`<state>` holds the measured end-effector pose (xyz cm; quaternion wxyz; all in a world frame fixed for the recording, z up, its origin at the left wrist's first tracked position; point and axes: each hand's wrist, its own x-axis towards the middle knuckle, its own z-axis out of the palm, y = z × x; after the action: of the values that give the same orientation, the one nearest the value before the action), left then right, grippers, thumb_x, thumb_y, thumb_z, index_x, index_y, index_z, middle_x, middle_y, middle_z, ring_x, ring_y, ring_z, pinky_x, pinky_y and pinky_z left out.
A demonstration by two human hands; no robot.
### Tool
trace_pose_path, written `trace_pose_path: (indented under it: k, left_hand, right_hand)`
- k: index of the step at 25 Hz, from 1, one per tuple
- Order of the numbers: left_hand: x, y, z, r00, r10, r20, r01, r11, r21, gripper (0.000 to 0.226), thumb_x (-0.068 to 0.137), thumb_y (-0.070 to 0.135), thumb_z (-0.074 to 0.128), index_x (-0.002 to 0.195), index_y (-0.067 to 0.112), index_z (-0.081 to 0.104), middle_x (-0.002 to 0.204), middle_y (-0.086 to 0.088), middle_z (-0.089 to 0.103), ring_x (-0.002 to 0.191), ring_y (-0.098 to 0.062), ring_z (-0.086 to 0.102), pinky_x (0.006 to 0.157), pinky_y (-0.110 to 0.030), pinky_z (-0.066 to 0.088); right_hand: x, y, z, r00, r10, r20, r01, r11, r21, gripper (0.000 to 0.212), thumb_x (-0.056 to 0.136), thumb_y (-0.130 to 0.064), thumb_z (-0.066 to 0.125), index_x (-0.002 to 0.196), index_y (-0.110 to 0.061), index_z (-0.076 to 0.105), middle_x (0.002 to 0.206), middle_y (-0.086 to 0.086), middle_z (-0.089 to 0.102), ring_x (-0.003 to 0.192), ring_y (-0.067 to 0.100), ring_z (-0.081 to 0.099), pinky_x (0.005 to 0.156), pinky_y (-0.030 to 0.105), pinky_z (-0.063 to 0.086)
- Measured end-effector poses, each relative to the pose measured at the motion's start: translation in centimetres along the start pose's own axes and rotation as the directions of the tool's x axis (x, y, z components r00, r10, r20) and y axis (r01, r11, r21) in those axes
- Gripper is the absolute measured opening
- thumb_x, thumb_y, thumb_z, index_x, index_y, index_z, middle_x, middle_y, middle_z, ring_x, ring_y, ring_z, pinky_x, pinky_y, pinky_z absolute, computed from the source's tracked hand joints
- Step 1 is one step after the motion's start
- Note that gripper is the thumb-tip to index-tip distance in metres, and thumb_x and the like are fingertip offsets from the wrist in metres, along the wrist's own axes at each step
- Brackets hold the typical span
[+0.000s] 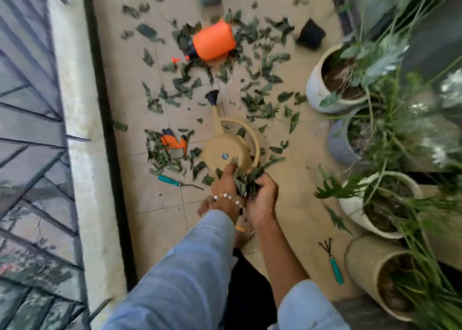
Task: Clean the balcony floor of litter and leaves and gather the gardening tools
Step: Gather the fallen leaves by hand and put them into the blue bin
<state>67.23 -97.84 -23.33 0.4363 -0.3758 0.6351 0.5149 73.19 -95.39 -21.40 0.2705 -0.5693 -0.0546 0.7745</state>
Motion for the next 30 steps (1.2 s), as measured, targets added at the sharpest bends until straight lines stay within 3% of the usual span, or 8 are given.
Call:
trace_pose_path:
  k: [3,6,9,13,17,20,25,30]
  left_hand:
    - [-5.6,5.2,-1.8,1.0,-0.008,0.008,0.009,0.981,-0.192,0.04,0.078,0.025,0.074,0.106,-0.002,0.064,0.098,-0.017,0.069,0.086,-0.03,0.067,0.066,-0.034,0.054]
    - [-9.7,10.5,-4.3,0.997,0.067,0.025,-0.059,0.966,-0.251,0.027,0.083,0.017,0.071,0.1,-0.002,0.064,0.094,-0.017,0.068,0.075,-0.027,0.066,0.058,-0.028,0.051]
    - [-12.7,16.6,-7.0,0.977,0.209,0.033,-0.193,0.945,-0.263,0.019,0.086,0.015,0.067,0.097,0.0,0.064,0.095,-0.018,0.068,0.069,-0.024,0.063,0.061,-0.028,0.052]
    - [-13.8,23.7,-9.9,0.951,0.306,0.046,-0.291,0.934,-0.206,0.022,0.084,0.026,0.066,0.092,0.005,0.067,0.096,-0.012,0.07,0.079,-0.024,0.064,0.065,-0.028,0.05]
    - [-14.0,30.1,-10.6,0.928,0.37,0.032,-0.354,0.908,-0.225,0.031,0.082,0.026,0.067,0.1,0.0,0.068,0.089,-0.012,0.069,0.076,-0.025,0.063,0.068,-0.031,0.051]
    - [-13.5,34.2,-9.2,0.91,0.405,0.089,-0.371,0.891,-0.262,0.027,0.085,0.036,0.066,0.088,0.008,0.069,0.083,-0.008,0.07,0.079,-0.026,0.066,0.075,-0.034,0.055]
    - [-10.2,42.8,-4.9,0.894,0.392,0.216,-0.284,0.87,-0.404,0.07,0.064,0.077,0.062,0.091,0.012,0.067,0.096,-0.011,0.069,0.093,-0.027,0.066,0.098,-0.042,0.05]
    - [-7.3,55.8,2.6,0.925,0.306,0.223,-0.179,0.871,-0.457,0.063,0.091,0.066,0.036,0.085,0.009,0.064,0.082,-0.009,0.069,0.083,-0.026,0.064,0.08,-0.033,0.051]
  right_hand:
    - [-5.4,-0.8,5.7,0.998,-0.01,0.059,0.02,0.985,-0.172,0.025,0.089,-0.007,0.04,0.068,-0.012,0.055,0.064,0.002,0.06,0.066,0.018,0.057,0.063,0.029,0.047]
    - [-9.8,-0.5,12.0,0.978,-0.106,0.182,0.175,0.889,-0.424,0.029,0.094,-0.019,0.049,0.069,-0.013,0.063,0.069,0.006,0.065,0.069,0.019,0.062,0.069,0.036,0.05]
    - [-12.7,0.9,18.0,0.935,-0.189,0.3,0.338,0.734,-0.589,0.024,0.092,-0.022,0.057,0.074,-0.011,0.067,0.077,0.015,0.065,0.074,0.018,0.062,0.071,0.037,0.05]
    - [-14.1,3.0,25.0,0.884,-0.176,0.433,0.411,0.734,-0.54,0.015,0.089,-0.02,0.063,0.092,-0.008,0.07,0.094,0.011,0.071,0.09,0.02,0.066,0.079,0.036,0.053]
    - [-15.5,3.9,31.0,0.862,-0.235,0.449,0.466,0.714,-0.522,0.013,0.087,-0.019,0.067,0.075,-0.017,0.065,0.077,0.0,0.066,0.07,0.008,0.061,0.066,0.027,0.052]
    - [-13.6,3.7,35.2,0.836,-0.253,0.487,0.506,0.7,-0.505,0.009,0.085,-0.019,0.068,0.076,-0.021,0.068,0.081,0.002,0.071,0.077,0.015,0.066,0.071,0.032,0.055]
    - [-7.6,2.4,44.1,0.832,-0.301,0.467,0.531,0.676,-0.511,0.005,0.08,-0.025,0.069,0.079,-0.026,0.064,0.086,0.008,0.07,0.081,0.023,0.067,0.074,0.039,0.057]
    - [0.4,-1.5,56.8,0.808,-0.288,0.515,0.563,0.636,-0.528,0.027,0.084,-0.016,0.058,0.102,-0.031,0.07,0.112,-0.004,0.067,0.103,0.015,0.062,0.088,0.034,0.053]
